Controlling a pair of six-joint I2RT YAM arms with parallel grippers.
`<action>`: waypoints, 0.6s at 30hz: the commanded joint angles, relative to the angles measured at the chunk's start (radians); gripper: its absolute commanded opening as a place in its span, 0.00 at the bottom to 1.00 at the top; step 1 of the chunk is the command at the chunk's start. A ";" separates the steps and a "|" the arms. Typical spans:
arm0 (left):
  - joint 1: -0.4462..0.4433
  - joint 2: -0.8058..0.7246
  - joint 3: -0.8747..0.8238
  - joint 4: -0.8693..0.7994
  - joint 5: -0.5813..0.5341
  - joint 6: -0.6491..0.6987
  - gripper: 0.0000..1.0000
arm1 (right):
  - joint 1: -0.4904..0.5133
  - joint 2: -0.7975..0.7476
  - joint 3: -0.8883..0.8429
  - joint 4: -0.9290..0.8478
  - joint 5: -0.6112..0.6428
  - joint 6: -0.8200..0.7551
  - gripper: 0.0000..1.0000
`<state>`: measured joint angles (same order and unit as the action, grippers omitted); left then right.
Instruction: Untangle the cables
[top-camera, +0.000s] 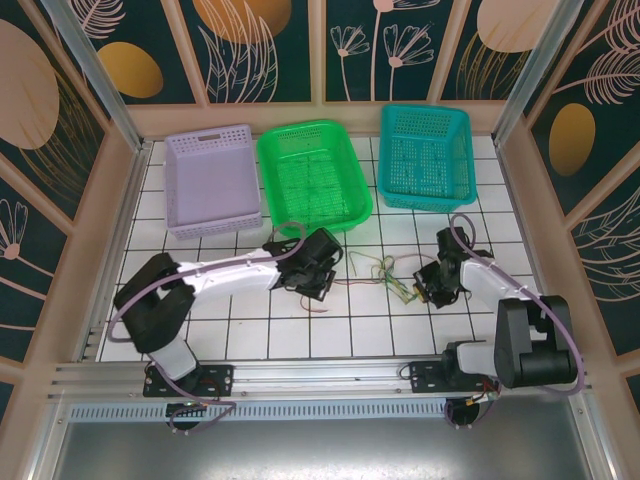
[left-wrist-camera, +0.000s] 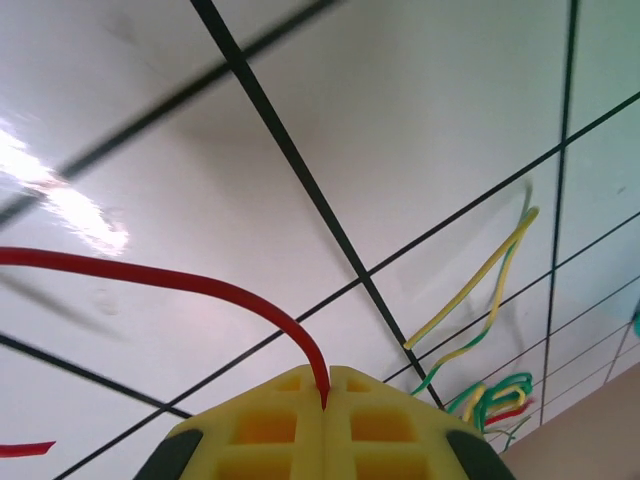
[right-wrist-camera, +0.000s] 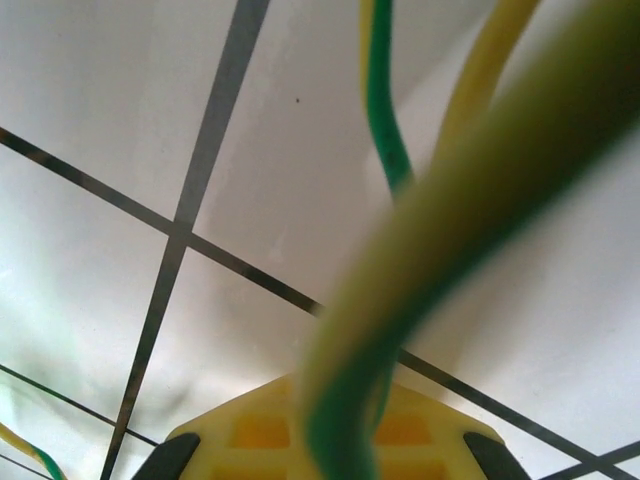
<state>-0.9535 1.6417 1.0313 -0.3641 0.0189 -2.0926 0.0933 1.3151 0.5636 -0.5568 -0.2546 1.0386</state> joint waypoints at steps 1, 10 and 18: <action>0.021 -0.100 -0.049 -0.124 -0.112 -0.025 0.00 | 0.013 0.093 -0.011 0.193 0.058 0.017 0.00; 0.082 -0.312 -0.022 -0.493 -0.391 0.144 0.00 | 0.012 0.158 0.061 0.187 0.074 0.012 0.00; 0.097 -0.418 0.078 -0.733 -0.648 0.309 0.00 | 0.010 0.194 0.112 0.184 0.069 0.002 0.00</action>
<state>-0.8665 1.2583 1.0554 -0.9833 -0.4728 -1.8992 0.0937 1.4422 0.6765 -0.6605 -0.2520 1.0382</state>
